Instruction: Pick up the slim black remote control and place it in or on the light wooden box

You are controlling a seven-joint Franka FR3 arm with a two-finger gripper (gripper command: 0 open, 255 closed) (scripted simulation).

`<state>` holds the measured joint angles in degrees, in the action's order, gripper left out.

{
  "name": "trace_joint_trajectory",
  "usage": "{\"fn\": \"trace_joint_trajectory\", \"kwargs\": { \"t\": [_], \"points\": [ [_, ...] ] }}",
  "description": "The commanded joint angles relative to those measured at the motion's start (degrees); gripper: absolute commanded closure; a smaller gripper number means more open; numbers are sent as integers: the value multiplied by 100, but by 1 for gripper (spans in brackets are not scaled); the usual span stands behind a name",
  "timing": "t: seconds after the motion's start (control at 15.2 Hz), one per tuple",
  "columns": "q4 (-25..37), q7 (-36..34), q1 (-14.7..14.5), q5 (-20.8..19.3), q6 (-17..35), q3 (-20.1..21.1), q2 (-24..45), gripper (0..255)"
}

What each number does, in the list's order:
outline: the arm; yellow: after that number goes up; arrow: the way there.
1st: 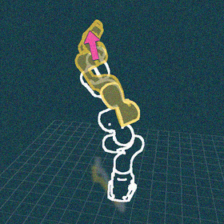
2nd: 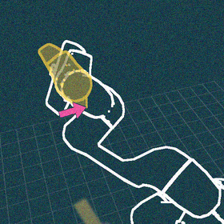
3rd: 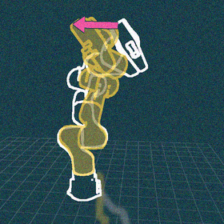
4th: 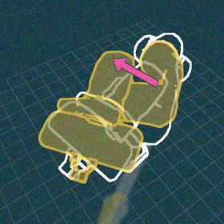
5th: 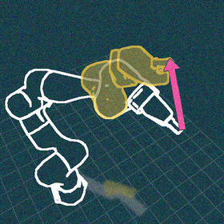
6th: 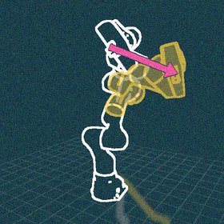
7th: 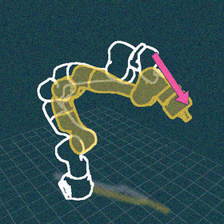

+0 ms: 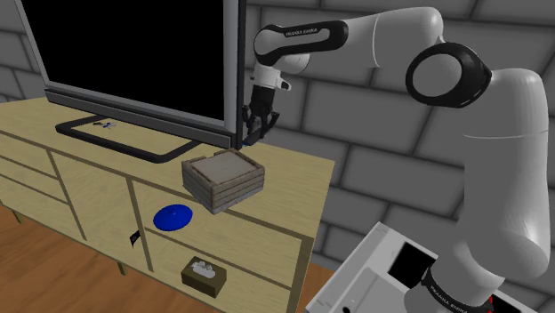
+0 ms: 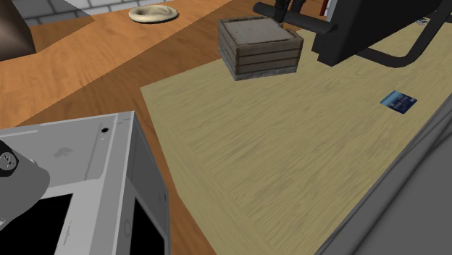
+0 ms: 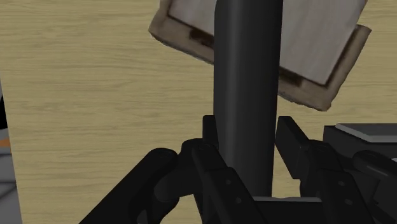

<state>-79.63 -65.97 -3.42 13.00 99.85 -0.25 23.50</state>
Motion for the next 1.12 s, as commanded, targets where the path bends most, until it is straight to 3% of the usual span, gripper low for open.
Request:
{"fn": "trace_joint_trajectory", "kwargs": {
  "t": [0.0, 0.59, 1.06],
  "points": [
    [-43, -230, -168, -12, 80, 71, -16, 255],
    [155, -1264, -932, -113, 329, 376, 197, 255],
    [-205, -1235, -982, -99, 763, 392, 266, 255]
  ]
}}
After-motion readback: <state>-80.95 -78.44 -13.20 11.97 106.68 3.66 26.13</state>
